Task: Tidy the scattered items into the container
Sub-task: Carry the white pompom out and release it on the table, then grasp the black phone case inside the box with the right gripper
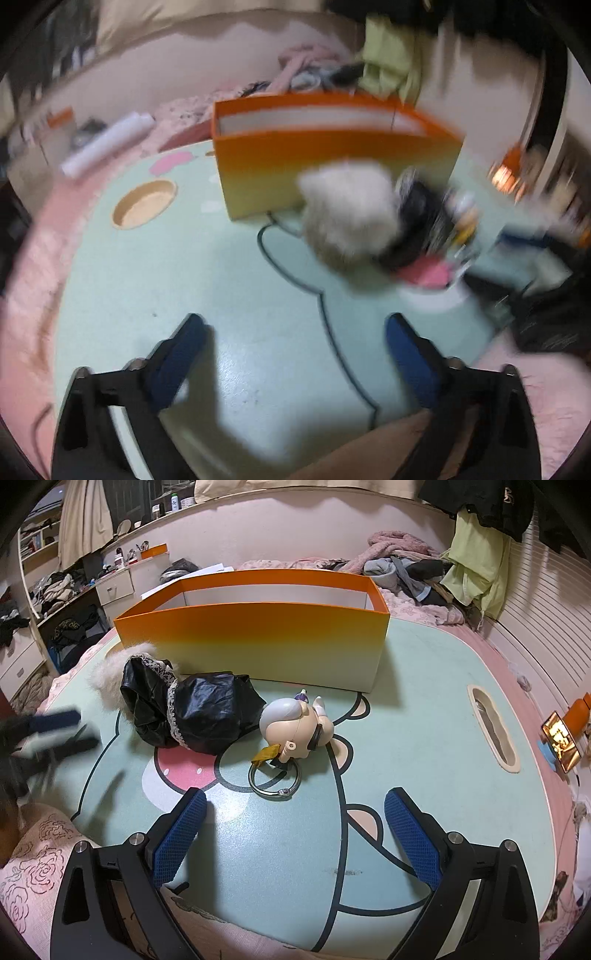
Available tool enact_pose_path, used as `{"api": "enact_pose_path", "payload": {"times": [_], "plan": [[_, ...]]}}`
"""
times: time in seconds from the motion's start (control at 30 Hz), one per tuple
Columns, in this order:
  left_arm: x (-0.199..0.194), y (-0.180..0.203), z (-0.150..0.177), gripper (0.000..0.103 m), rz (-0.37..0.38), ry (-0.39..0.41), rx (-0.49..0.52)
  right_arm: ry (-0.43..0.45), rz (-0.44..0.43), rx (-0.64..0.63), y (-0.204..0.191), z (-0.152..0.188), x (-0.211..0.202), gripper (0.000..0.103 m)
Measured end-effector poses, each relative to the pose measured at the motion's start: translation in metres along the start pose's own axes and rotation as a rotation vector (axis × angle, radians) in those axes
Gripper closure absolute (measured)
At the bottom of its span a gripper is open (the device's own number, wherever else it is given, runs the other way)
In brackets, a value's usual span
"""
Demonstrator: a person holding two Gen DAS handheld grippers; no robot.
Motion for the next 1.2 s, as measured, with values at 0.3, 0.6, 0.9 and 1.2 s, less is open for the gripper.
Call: {"api": "enact_pose_path", "payload": {"times": [0.3, 0.6, 0.9, 1.2], "plan": [[0.003, -0.012, 0.002, 0.000, -0.003, 0.000, -0.016, -0.004, -0.003, -0.002, -0.003, 0.000, 0.000, 0.005], [0.000, -0.012, 0.005, 0.000, -0.003, -0.001, -0.013, 0.156, -0.178, 0.048, -0.040, -0.118, -0.034, 0.008], [0.000, -0.011, 0.006, 0.000, -0.001, 0.004, -0.014, -0.257, -0.187, 0.072, -0.089, -0.158, 0.123, 0.038], [0.001, -0.010, 0.005, 0.000, 0.001, 0.004, -0.015, -0.342, -0.093, -0.025, -0.087, -0.123, 0.161, 0.063]]}}
Point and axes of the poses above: each gripper's, at about its wrist camera, not at the fingertips, and x roughly the way its jaws point, y to its right, z to its underside, the point moved 8 cm from there along x, roughly the way its jaws point, and after that the axes turned 12 degrees about y, right-handed, at the moved point
